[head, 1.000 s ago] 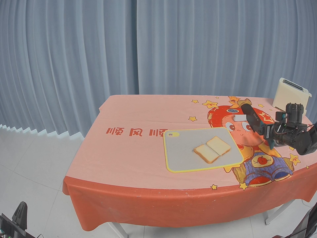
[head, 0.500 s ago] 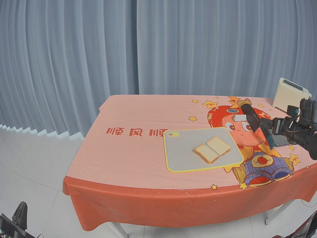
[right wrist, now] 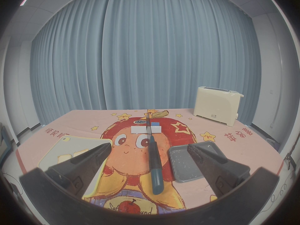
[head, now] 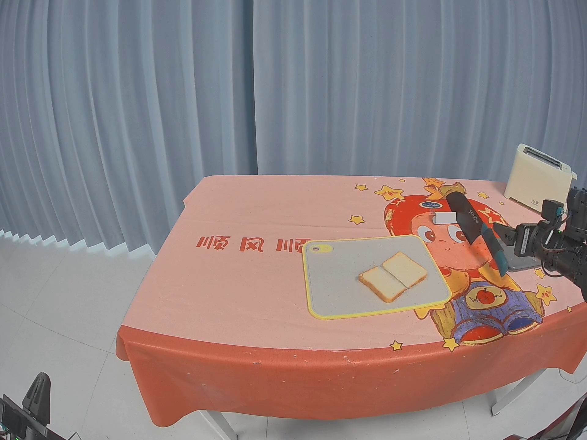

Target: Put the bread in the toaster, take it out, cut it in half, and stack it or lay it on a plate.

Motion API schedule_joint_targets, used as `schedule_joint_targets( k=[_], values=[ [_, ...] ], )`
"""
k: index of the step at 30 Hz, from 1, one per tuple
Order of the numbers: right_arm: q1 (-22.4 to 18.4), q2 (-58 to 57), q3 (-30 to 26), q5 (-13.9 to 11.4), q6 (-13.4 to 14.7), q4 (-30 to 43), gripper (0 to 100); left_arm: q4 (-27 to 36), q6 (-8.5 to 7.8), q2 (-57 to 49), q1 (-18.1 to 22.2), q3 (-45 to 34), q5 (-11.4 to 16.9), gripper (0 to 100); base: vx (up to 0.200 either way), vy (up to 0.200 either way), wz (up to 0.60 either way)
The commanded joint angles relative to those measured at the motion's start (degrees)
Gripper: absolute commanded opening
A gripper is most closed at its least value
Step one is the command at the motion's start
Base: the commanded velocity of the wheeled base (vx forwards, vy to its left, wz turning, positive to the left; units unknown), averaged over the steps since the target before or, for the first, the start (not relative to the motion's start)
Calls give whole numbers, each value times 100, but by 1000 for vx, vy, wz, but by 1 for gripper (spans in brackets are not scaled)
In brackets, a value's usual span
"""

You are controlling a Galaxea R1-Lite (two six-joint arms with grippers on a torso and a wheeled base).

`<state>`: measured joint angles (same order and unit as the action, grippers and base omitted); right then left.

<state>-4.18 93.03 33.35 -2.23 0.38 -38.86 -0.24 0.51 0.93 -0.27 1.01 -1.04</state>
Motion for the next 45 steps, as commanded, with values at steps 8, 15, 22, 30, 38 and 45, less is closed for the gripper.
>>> schedule_joint_targets(
  k=[8, 15, 22, 30, 38, 45],
  values=[
    [14, -391, -110, -102, -29, -7, 100, -2, 2, -5, 0, -101, -2, 0, 0, 0, 0],
    [14, -628, -154, -199, -29, 10, 100, -2, 2, -5, 0, -101, -2, 0, 0, 0, 0],
    [23, -637, -233, -190, -47, 10, 100, -2, 2, -5, 0, -101, -2, 0, 0, 0, 0],
    [190, -654, -338, -190, -64, 2, 100, -2, 2, -5, 0, -101, -2, 0, 0, 0, 0],
    [181, -663, -347, -190, -170, -7, 100, -2, 2, -5, 0, -101, -2, 0, 0, 0, 0],
    [242, -733, -409, -190, -231, 2, 100, -2, 2, -5, 0, -101, -2, 0, 0, 0, 0]
  ],
)
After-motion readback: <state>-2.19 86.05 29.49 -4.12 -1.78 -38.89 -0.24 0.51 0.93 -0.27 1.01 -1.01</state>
